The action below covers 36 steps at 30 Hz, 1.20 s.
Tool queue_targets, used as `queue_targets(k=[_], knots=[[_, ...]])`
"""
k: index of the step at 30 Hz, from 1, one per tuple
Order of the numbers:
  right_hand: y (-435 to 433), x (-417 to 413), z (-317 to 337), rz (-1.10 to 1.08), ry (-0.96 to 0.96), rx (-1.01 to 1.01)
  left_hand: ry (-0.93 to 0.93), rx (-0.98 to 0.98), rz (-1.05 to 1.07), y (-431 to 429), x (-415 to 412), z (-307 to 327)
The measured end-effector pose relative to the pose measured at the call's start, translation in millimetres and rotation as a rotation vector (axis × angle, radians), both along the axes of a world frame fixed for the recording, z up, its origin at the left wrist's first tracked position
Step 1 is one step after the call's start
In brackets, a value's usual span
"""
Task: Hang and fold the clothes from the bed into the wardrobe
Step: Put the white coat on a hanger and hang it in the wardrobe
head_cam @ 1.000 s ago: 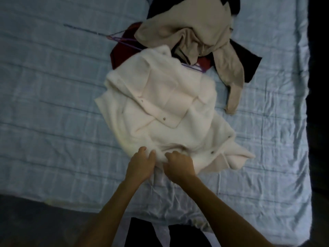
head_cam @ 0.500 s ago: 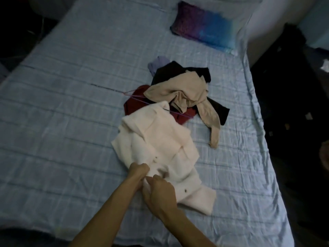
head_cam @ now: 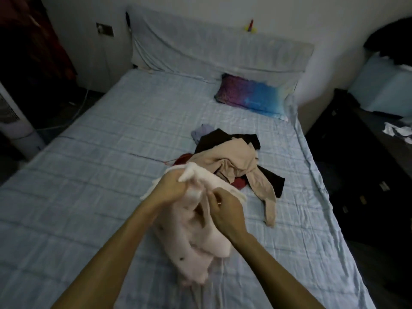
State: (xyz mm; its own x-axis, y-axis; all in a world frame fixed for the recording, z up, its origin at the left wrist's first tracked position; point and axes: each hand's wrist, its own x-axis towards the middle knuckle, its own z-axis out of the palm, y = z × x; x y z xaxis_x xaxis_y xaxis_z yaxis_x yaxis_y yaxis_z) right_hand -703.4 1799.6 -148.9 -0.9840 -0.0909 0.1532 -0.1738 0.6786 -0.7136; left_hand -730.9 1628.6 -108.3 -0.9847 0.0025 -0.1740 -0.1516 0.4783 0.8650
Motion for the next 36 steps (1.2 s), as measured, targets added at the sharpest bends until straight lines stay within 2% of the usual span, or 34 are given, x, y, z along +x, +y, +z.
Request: queue_targets(k=[4, 7, 11, 14, 21, 25, 29, 30, 32, 34, 36], knots=[[9, -34, 31, -0.039, 0.12, -0.084, 0.186, -0.247, -0.207, -7, -10, 59], [18, -54, 54, 0.092, 0.17, -0.014, 0.272, -0.444, -0.332, -4, -20, 97], [24, -71, 75, 0.251, 0.104, 0.095, 0.466, -0.619, -0.372, 2, -24, 140], [27, -75, 91, 0.313, 0.089, 0.013, 0.691, -0.537, -0.32, 1, -20, 155], [32, -64, 79, 0.307, -0.104, -0.057, 0.938, -0.388, -0.147, 4, -23, 153], [39, -58, 61, 0.199, -0.015, -0.13, 1.015, -0.349, -0.121, 11, -21, 149], [44, -50, 34, -0.033, 0.081, -0.251, 1.034, -0.315, -0.064, 4, -13, 141], [45, -49, 31, -0.11, 0.132, -0.248, 1.036, -0.32, -0.056, 2, -10, 140], [46, -48, 25, -0.203, 0.177, -0.121, 1.043, -0.333, -0.049, 1, -5, 137], [44, -48, 22, -0.131, 0.095, 0.047, 1.048, -0.319, -0.037, 3, 0, 136], [37, -45, 21, -0.062, 0.029, 0.073, 1.07, -0.299, -0.036, 6, 5, 135]])
